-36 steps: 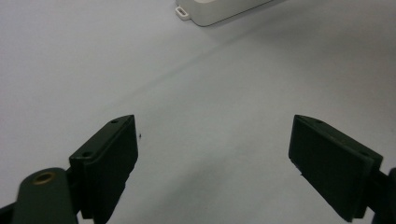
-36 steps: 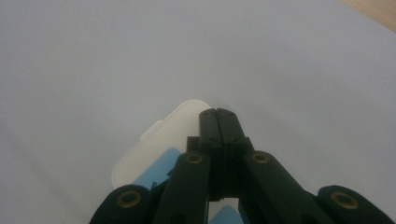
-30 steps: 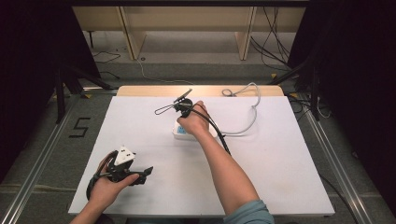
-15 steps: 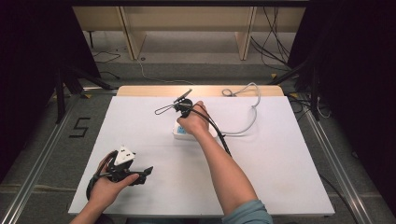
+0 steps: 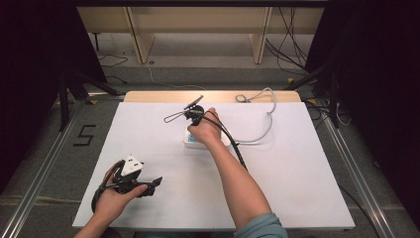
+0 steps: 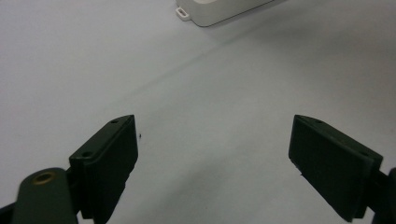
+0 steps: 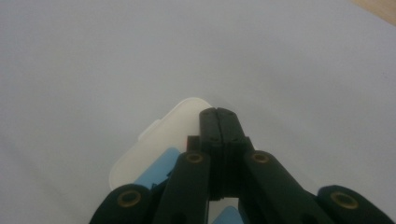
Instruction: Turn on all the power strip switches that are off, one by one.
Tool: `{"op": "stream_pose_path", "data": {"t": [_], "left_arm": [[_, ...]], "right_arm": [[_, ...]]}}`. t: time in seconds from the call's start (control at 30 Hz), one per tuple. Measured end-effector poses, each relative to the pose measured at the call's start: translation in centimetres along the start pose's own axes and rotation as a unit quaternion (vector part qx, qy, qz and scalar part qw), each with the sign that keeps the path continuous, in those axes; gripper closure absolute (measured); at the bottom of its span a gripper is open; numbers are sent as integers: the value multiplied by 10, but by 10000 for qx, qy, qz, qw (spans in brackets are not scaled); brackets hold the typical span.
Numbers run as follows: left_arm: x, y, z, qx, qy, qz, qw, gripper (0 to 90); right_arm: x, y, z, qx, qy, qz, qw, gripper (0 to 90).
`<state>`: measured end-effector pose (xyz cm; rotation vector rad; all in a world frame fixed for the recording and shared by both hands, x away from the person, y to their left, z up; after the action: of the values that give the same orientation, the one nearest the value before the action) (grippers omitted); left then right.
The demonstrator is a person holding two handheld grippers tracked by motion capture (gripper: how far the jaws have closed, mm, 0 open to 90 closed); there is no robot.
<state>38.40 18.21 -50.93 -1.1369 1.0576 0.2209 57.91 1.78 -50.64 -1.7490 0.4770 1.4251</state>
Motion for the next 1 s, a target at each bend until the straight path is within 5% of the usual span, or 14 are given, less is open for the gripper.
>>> {"op": "stream_pose_path", "data": {"t": [0.2,0.47,1.0], "left_arm": [[0,0,0,13,4,-7,10000,156],[1,0,1,-9,7,13,10000,155],[2,1,1,-12,-6,47,10000,156]], "right_arm": [[0,0,0,-48,21,-24,10000,900],[-18,5,-9,-52,36,-406,9992,900],[-47,50,-38,80,-71,-625,9980,900]]}}
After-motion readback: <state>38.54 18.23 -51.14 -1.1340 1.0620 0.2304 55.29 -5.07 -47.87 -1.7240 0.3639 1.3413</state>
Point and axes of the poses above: each handheld gripper's, and its own axes: x roughly forward along the jaws, y roughly out of its underside, z roughly to its left, the point moved 7 cm from there along x, roughly forward along the jaws, and after that the axes turned 12 degrees about z, right-handed, at the moved point
